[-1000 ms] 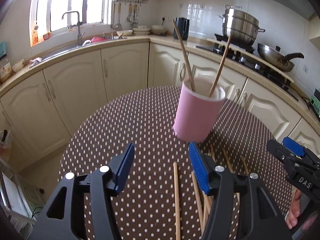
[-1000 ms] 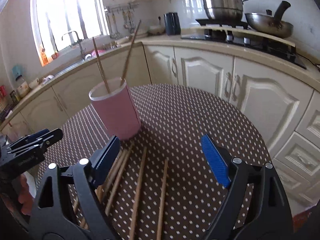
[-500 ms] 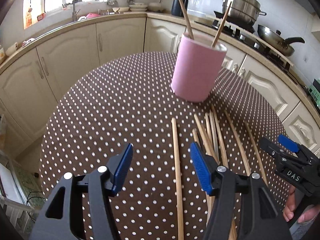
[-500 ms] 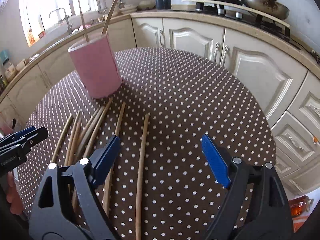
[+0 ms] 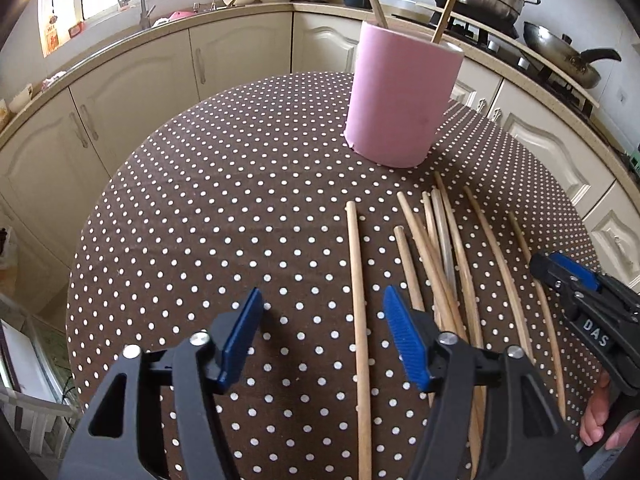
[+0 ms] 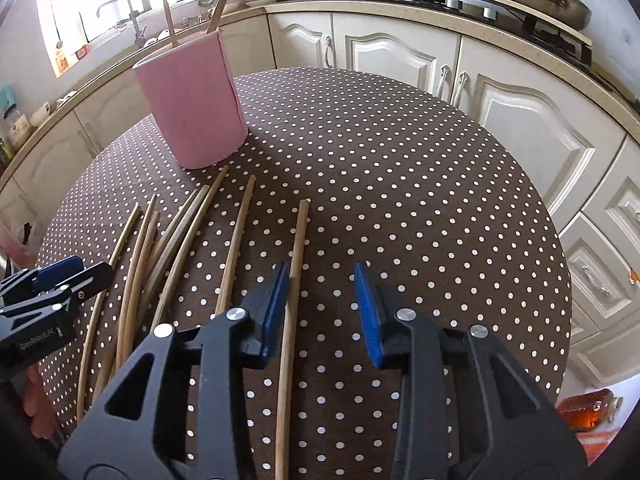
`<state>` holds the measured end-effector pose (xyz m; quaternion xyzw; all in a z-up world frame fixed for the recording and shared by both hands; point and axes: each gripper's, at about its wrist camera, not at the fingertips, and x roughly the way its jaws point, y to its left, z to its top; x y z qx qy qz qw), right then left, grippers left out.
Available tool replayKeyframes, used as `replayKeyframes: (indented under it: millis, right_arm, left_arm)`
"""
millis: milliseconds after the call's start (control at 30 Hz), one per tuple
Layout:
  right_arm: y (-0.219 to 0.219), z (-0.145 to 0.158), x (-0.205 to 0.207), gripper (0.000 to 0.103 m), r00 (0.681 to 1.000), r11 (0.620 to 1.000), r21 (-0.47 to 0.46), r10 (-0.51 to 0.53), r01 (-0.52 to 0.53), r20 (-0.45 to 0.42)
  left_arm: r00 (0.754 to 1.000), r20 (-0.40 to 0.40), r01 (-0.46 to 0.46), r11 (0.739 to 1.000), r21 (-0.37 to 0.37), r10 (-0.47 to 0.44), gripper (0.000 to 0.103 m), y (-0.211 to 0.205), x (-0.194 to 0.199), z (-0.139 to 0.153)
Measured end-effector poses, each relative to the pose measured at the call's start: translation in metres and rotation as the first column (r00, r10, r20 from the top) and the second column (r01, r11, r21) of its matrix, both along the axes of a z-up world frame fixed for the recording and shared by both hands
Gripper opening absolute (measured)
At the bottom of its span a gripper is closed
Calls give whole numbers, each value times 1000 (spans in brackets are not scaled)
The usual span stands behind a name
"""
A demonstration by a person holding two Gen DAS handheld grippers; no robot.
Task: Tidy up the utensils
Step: 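Lower both tools to the pile and each close on another chopstick, then raise both chopsticks upright, drop them into the pink cup, open both tools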
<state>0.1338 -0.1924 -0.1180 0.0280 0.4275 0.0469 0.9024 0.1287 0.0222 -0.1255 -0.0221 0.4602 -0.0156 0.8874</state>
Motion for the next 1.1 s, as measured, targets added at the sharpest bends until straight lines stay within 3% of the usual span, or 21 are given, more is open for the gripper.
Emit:
replayKeyframes:
  millis: [100, 200, 267, 333, 400, 533, 800, 1100]
  right_arm:
    - [2, -1, 1, 17, 1000, 999, -35, -21, 21, -2]
    - [0, -1, 2, 10, 1000, 999, -21, -26, 26, -3]
    - [-3, -1, 2, 9, 1000, 1000, -7, -28, 28, -4]
    - [-5, -1, 2, 8, 1000, 1000, 2, -29, 29, -4]
    - [-10, -1, 3, 6, 1000, 999, 29, -31, 31, -5]
    - [-17, 0, 3, 6, 999, 996, 79, -41, 41, -2]
    - [-15, 9, -4, 6, 998, 997, 71, -40, 36, 54]
    - [-15, 28, -14, 6, 993, 997, 79, -28, 19, 117]
  left_arm:
    - [1000, 6, -14, 999, 41, 13, 67, -12, 9, -1]
    - [1000, 13, -25, 996, 82, 24, 66, -23, 17, -2]
    - [998, 29, -57, 995, 80, 55, 55, -21, 21, -2]
    - [994, 47, -106, 991, 76, 103, 18, -17, 24, -2]
    - [988, 50, -147, 988, 46, 145, 7, -7, 27, -3]
    - [988, 51, -146, 988, -47, 149, 6, 1, 31, -4]
    - [985, 62, -157, 985, -67, 161, 6, 6, 32, -2]
    - [971, 203, -104, 989, -100, 123, 6, 8, 6, 28]
